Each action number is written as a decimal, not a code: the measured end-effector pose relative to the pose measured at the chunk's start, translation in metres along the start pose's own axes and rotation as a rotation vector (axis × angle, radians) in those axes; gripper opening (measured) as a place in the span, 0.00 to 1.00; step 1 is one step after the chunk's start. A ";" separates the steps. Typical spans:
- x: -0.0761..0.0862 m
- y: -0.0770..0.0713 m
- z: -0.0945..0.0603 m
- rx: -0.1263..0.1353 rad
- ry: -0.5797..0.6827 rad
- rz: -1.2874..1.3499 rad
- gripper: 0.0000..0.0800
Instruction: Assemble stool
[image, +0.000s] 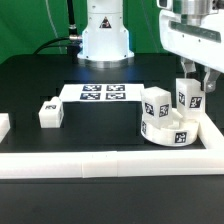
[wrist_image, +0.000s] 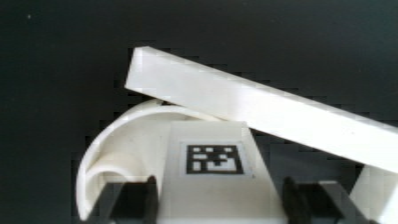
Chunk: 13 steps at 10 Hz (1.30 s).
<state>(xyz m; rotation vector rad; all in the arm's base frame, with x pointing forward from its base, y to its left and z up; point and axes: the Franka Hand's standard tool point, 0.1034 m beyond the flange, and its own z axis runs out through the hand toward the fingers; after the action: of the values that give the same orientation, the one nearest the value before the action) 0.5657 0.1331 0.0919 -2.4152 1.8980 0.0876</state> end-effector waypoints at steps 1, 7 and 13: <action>0.000 0.000 0.000 0.005 -0.010 0.081 0.42; 0.008 -0.006 0.000 0.057 -0.075 0.547 0.42; 0.004 -0.011 0.001 0.083 -0.106 0.721 0.42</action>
Offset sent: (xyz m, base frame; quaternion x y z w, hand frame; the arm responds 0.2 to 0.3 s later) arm -0.0021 -0.0075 -0.0076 0.0054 -0.0071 0.2440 0.9697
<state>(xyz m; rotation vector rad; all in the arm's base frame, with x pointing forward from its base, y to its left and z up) 0.5772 0.1322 0.0906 -1.5287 2.5408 0.1624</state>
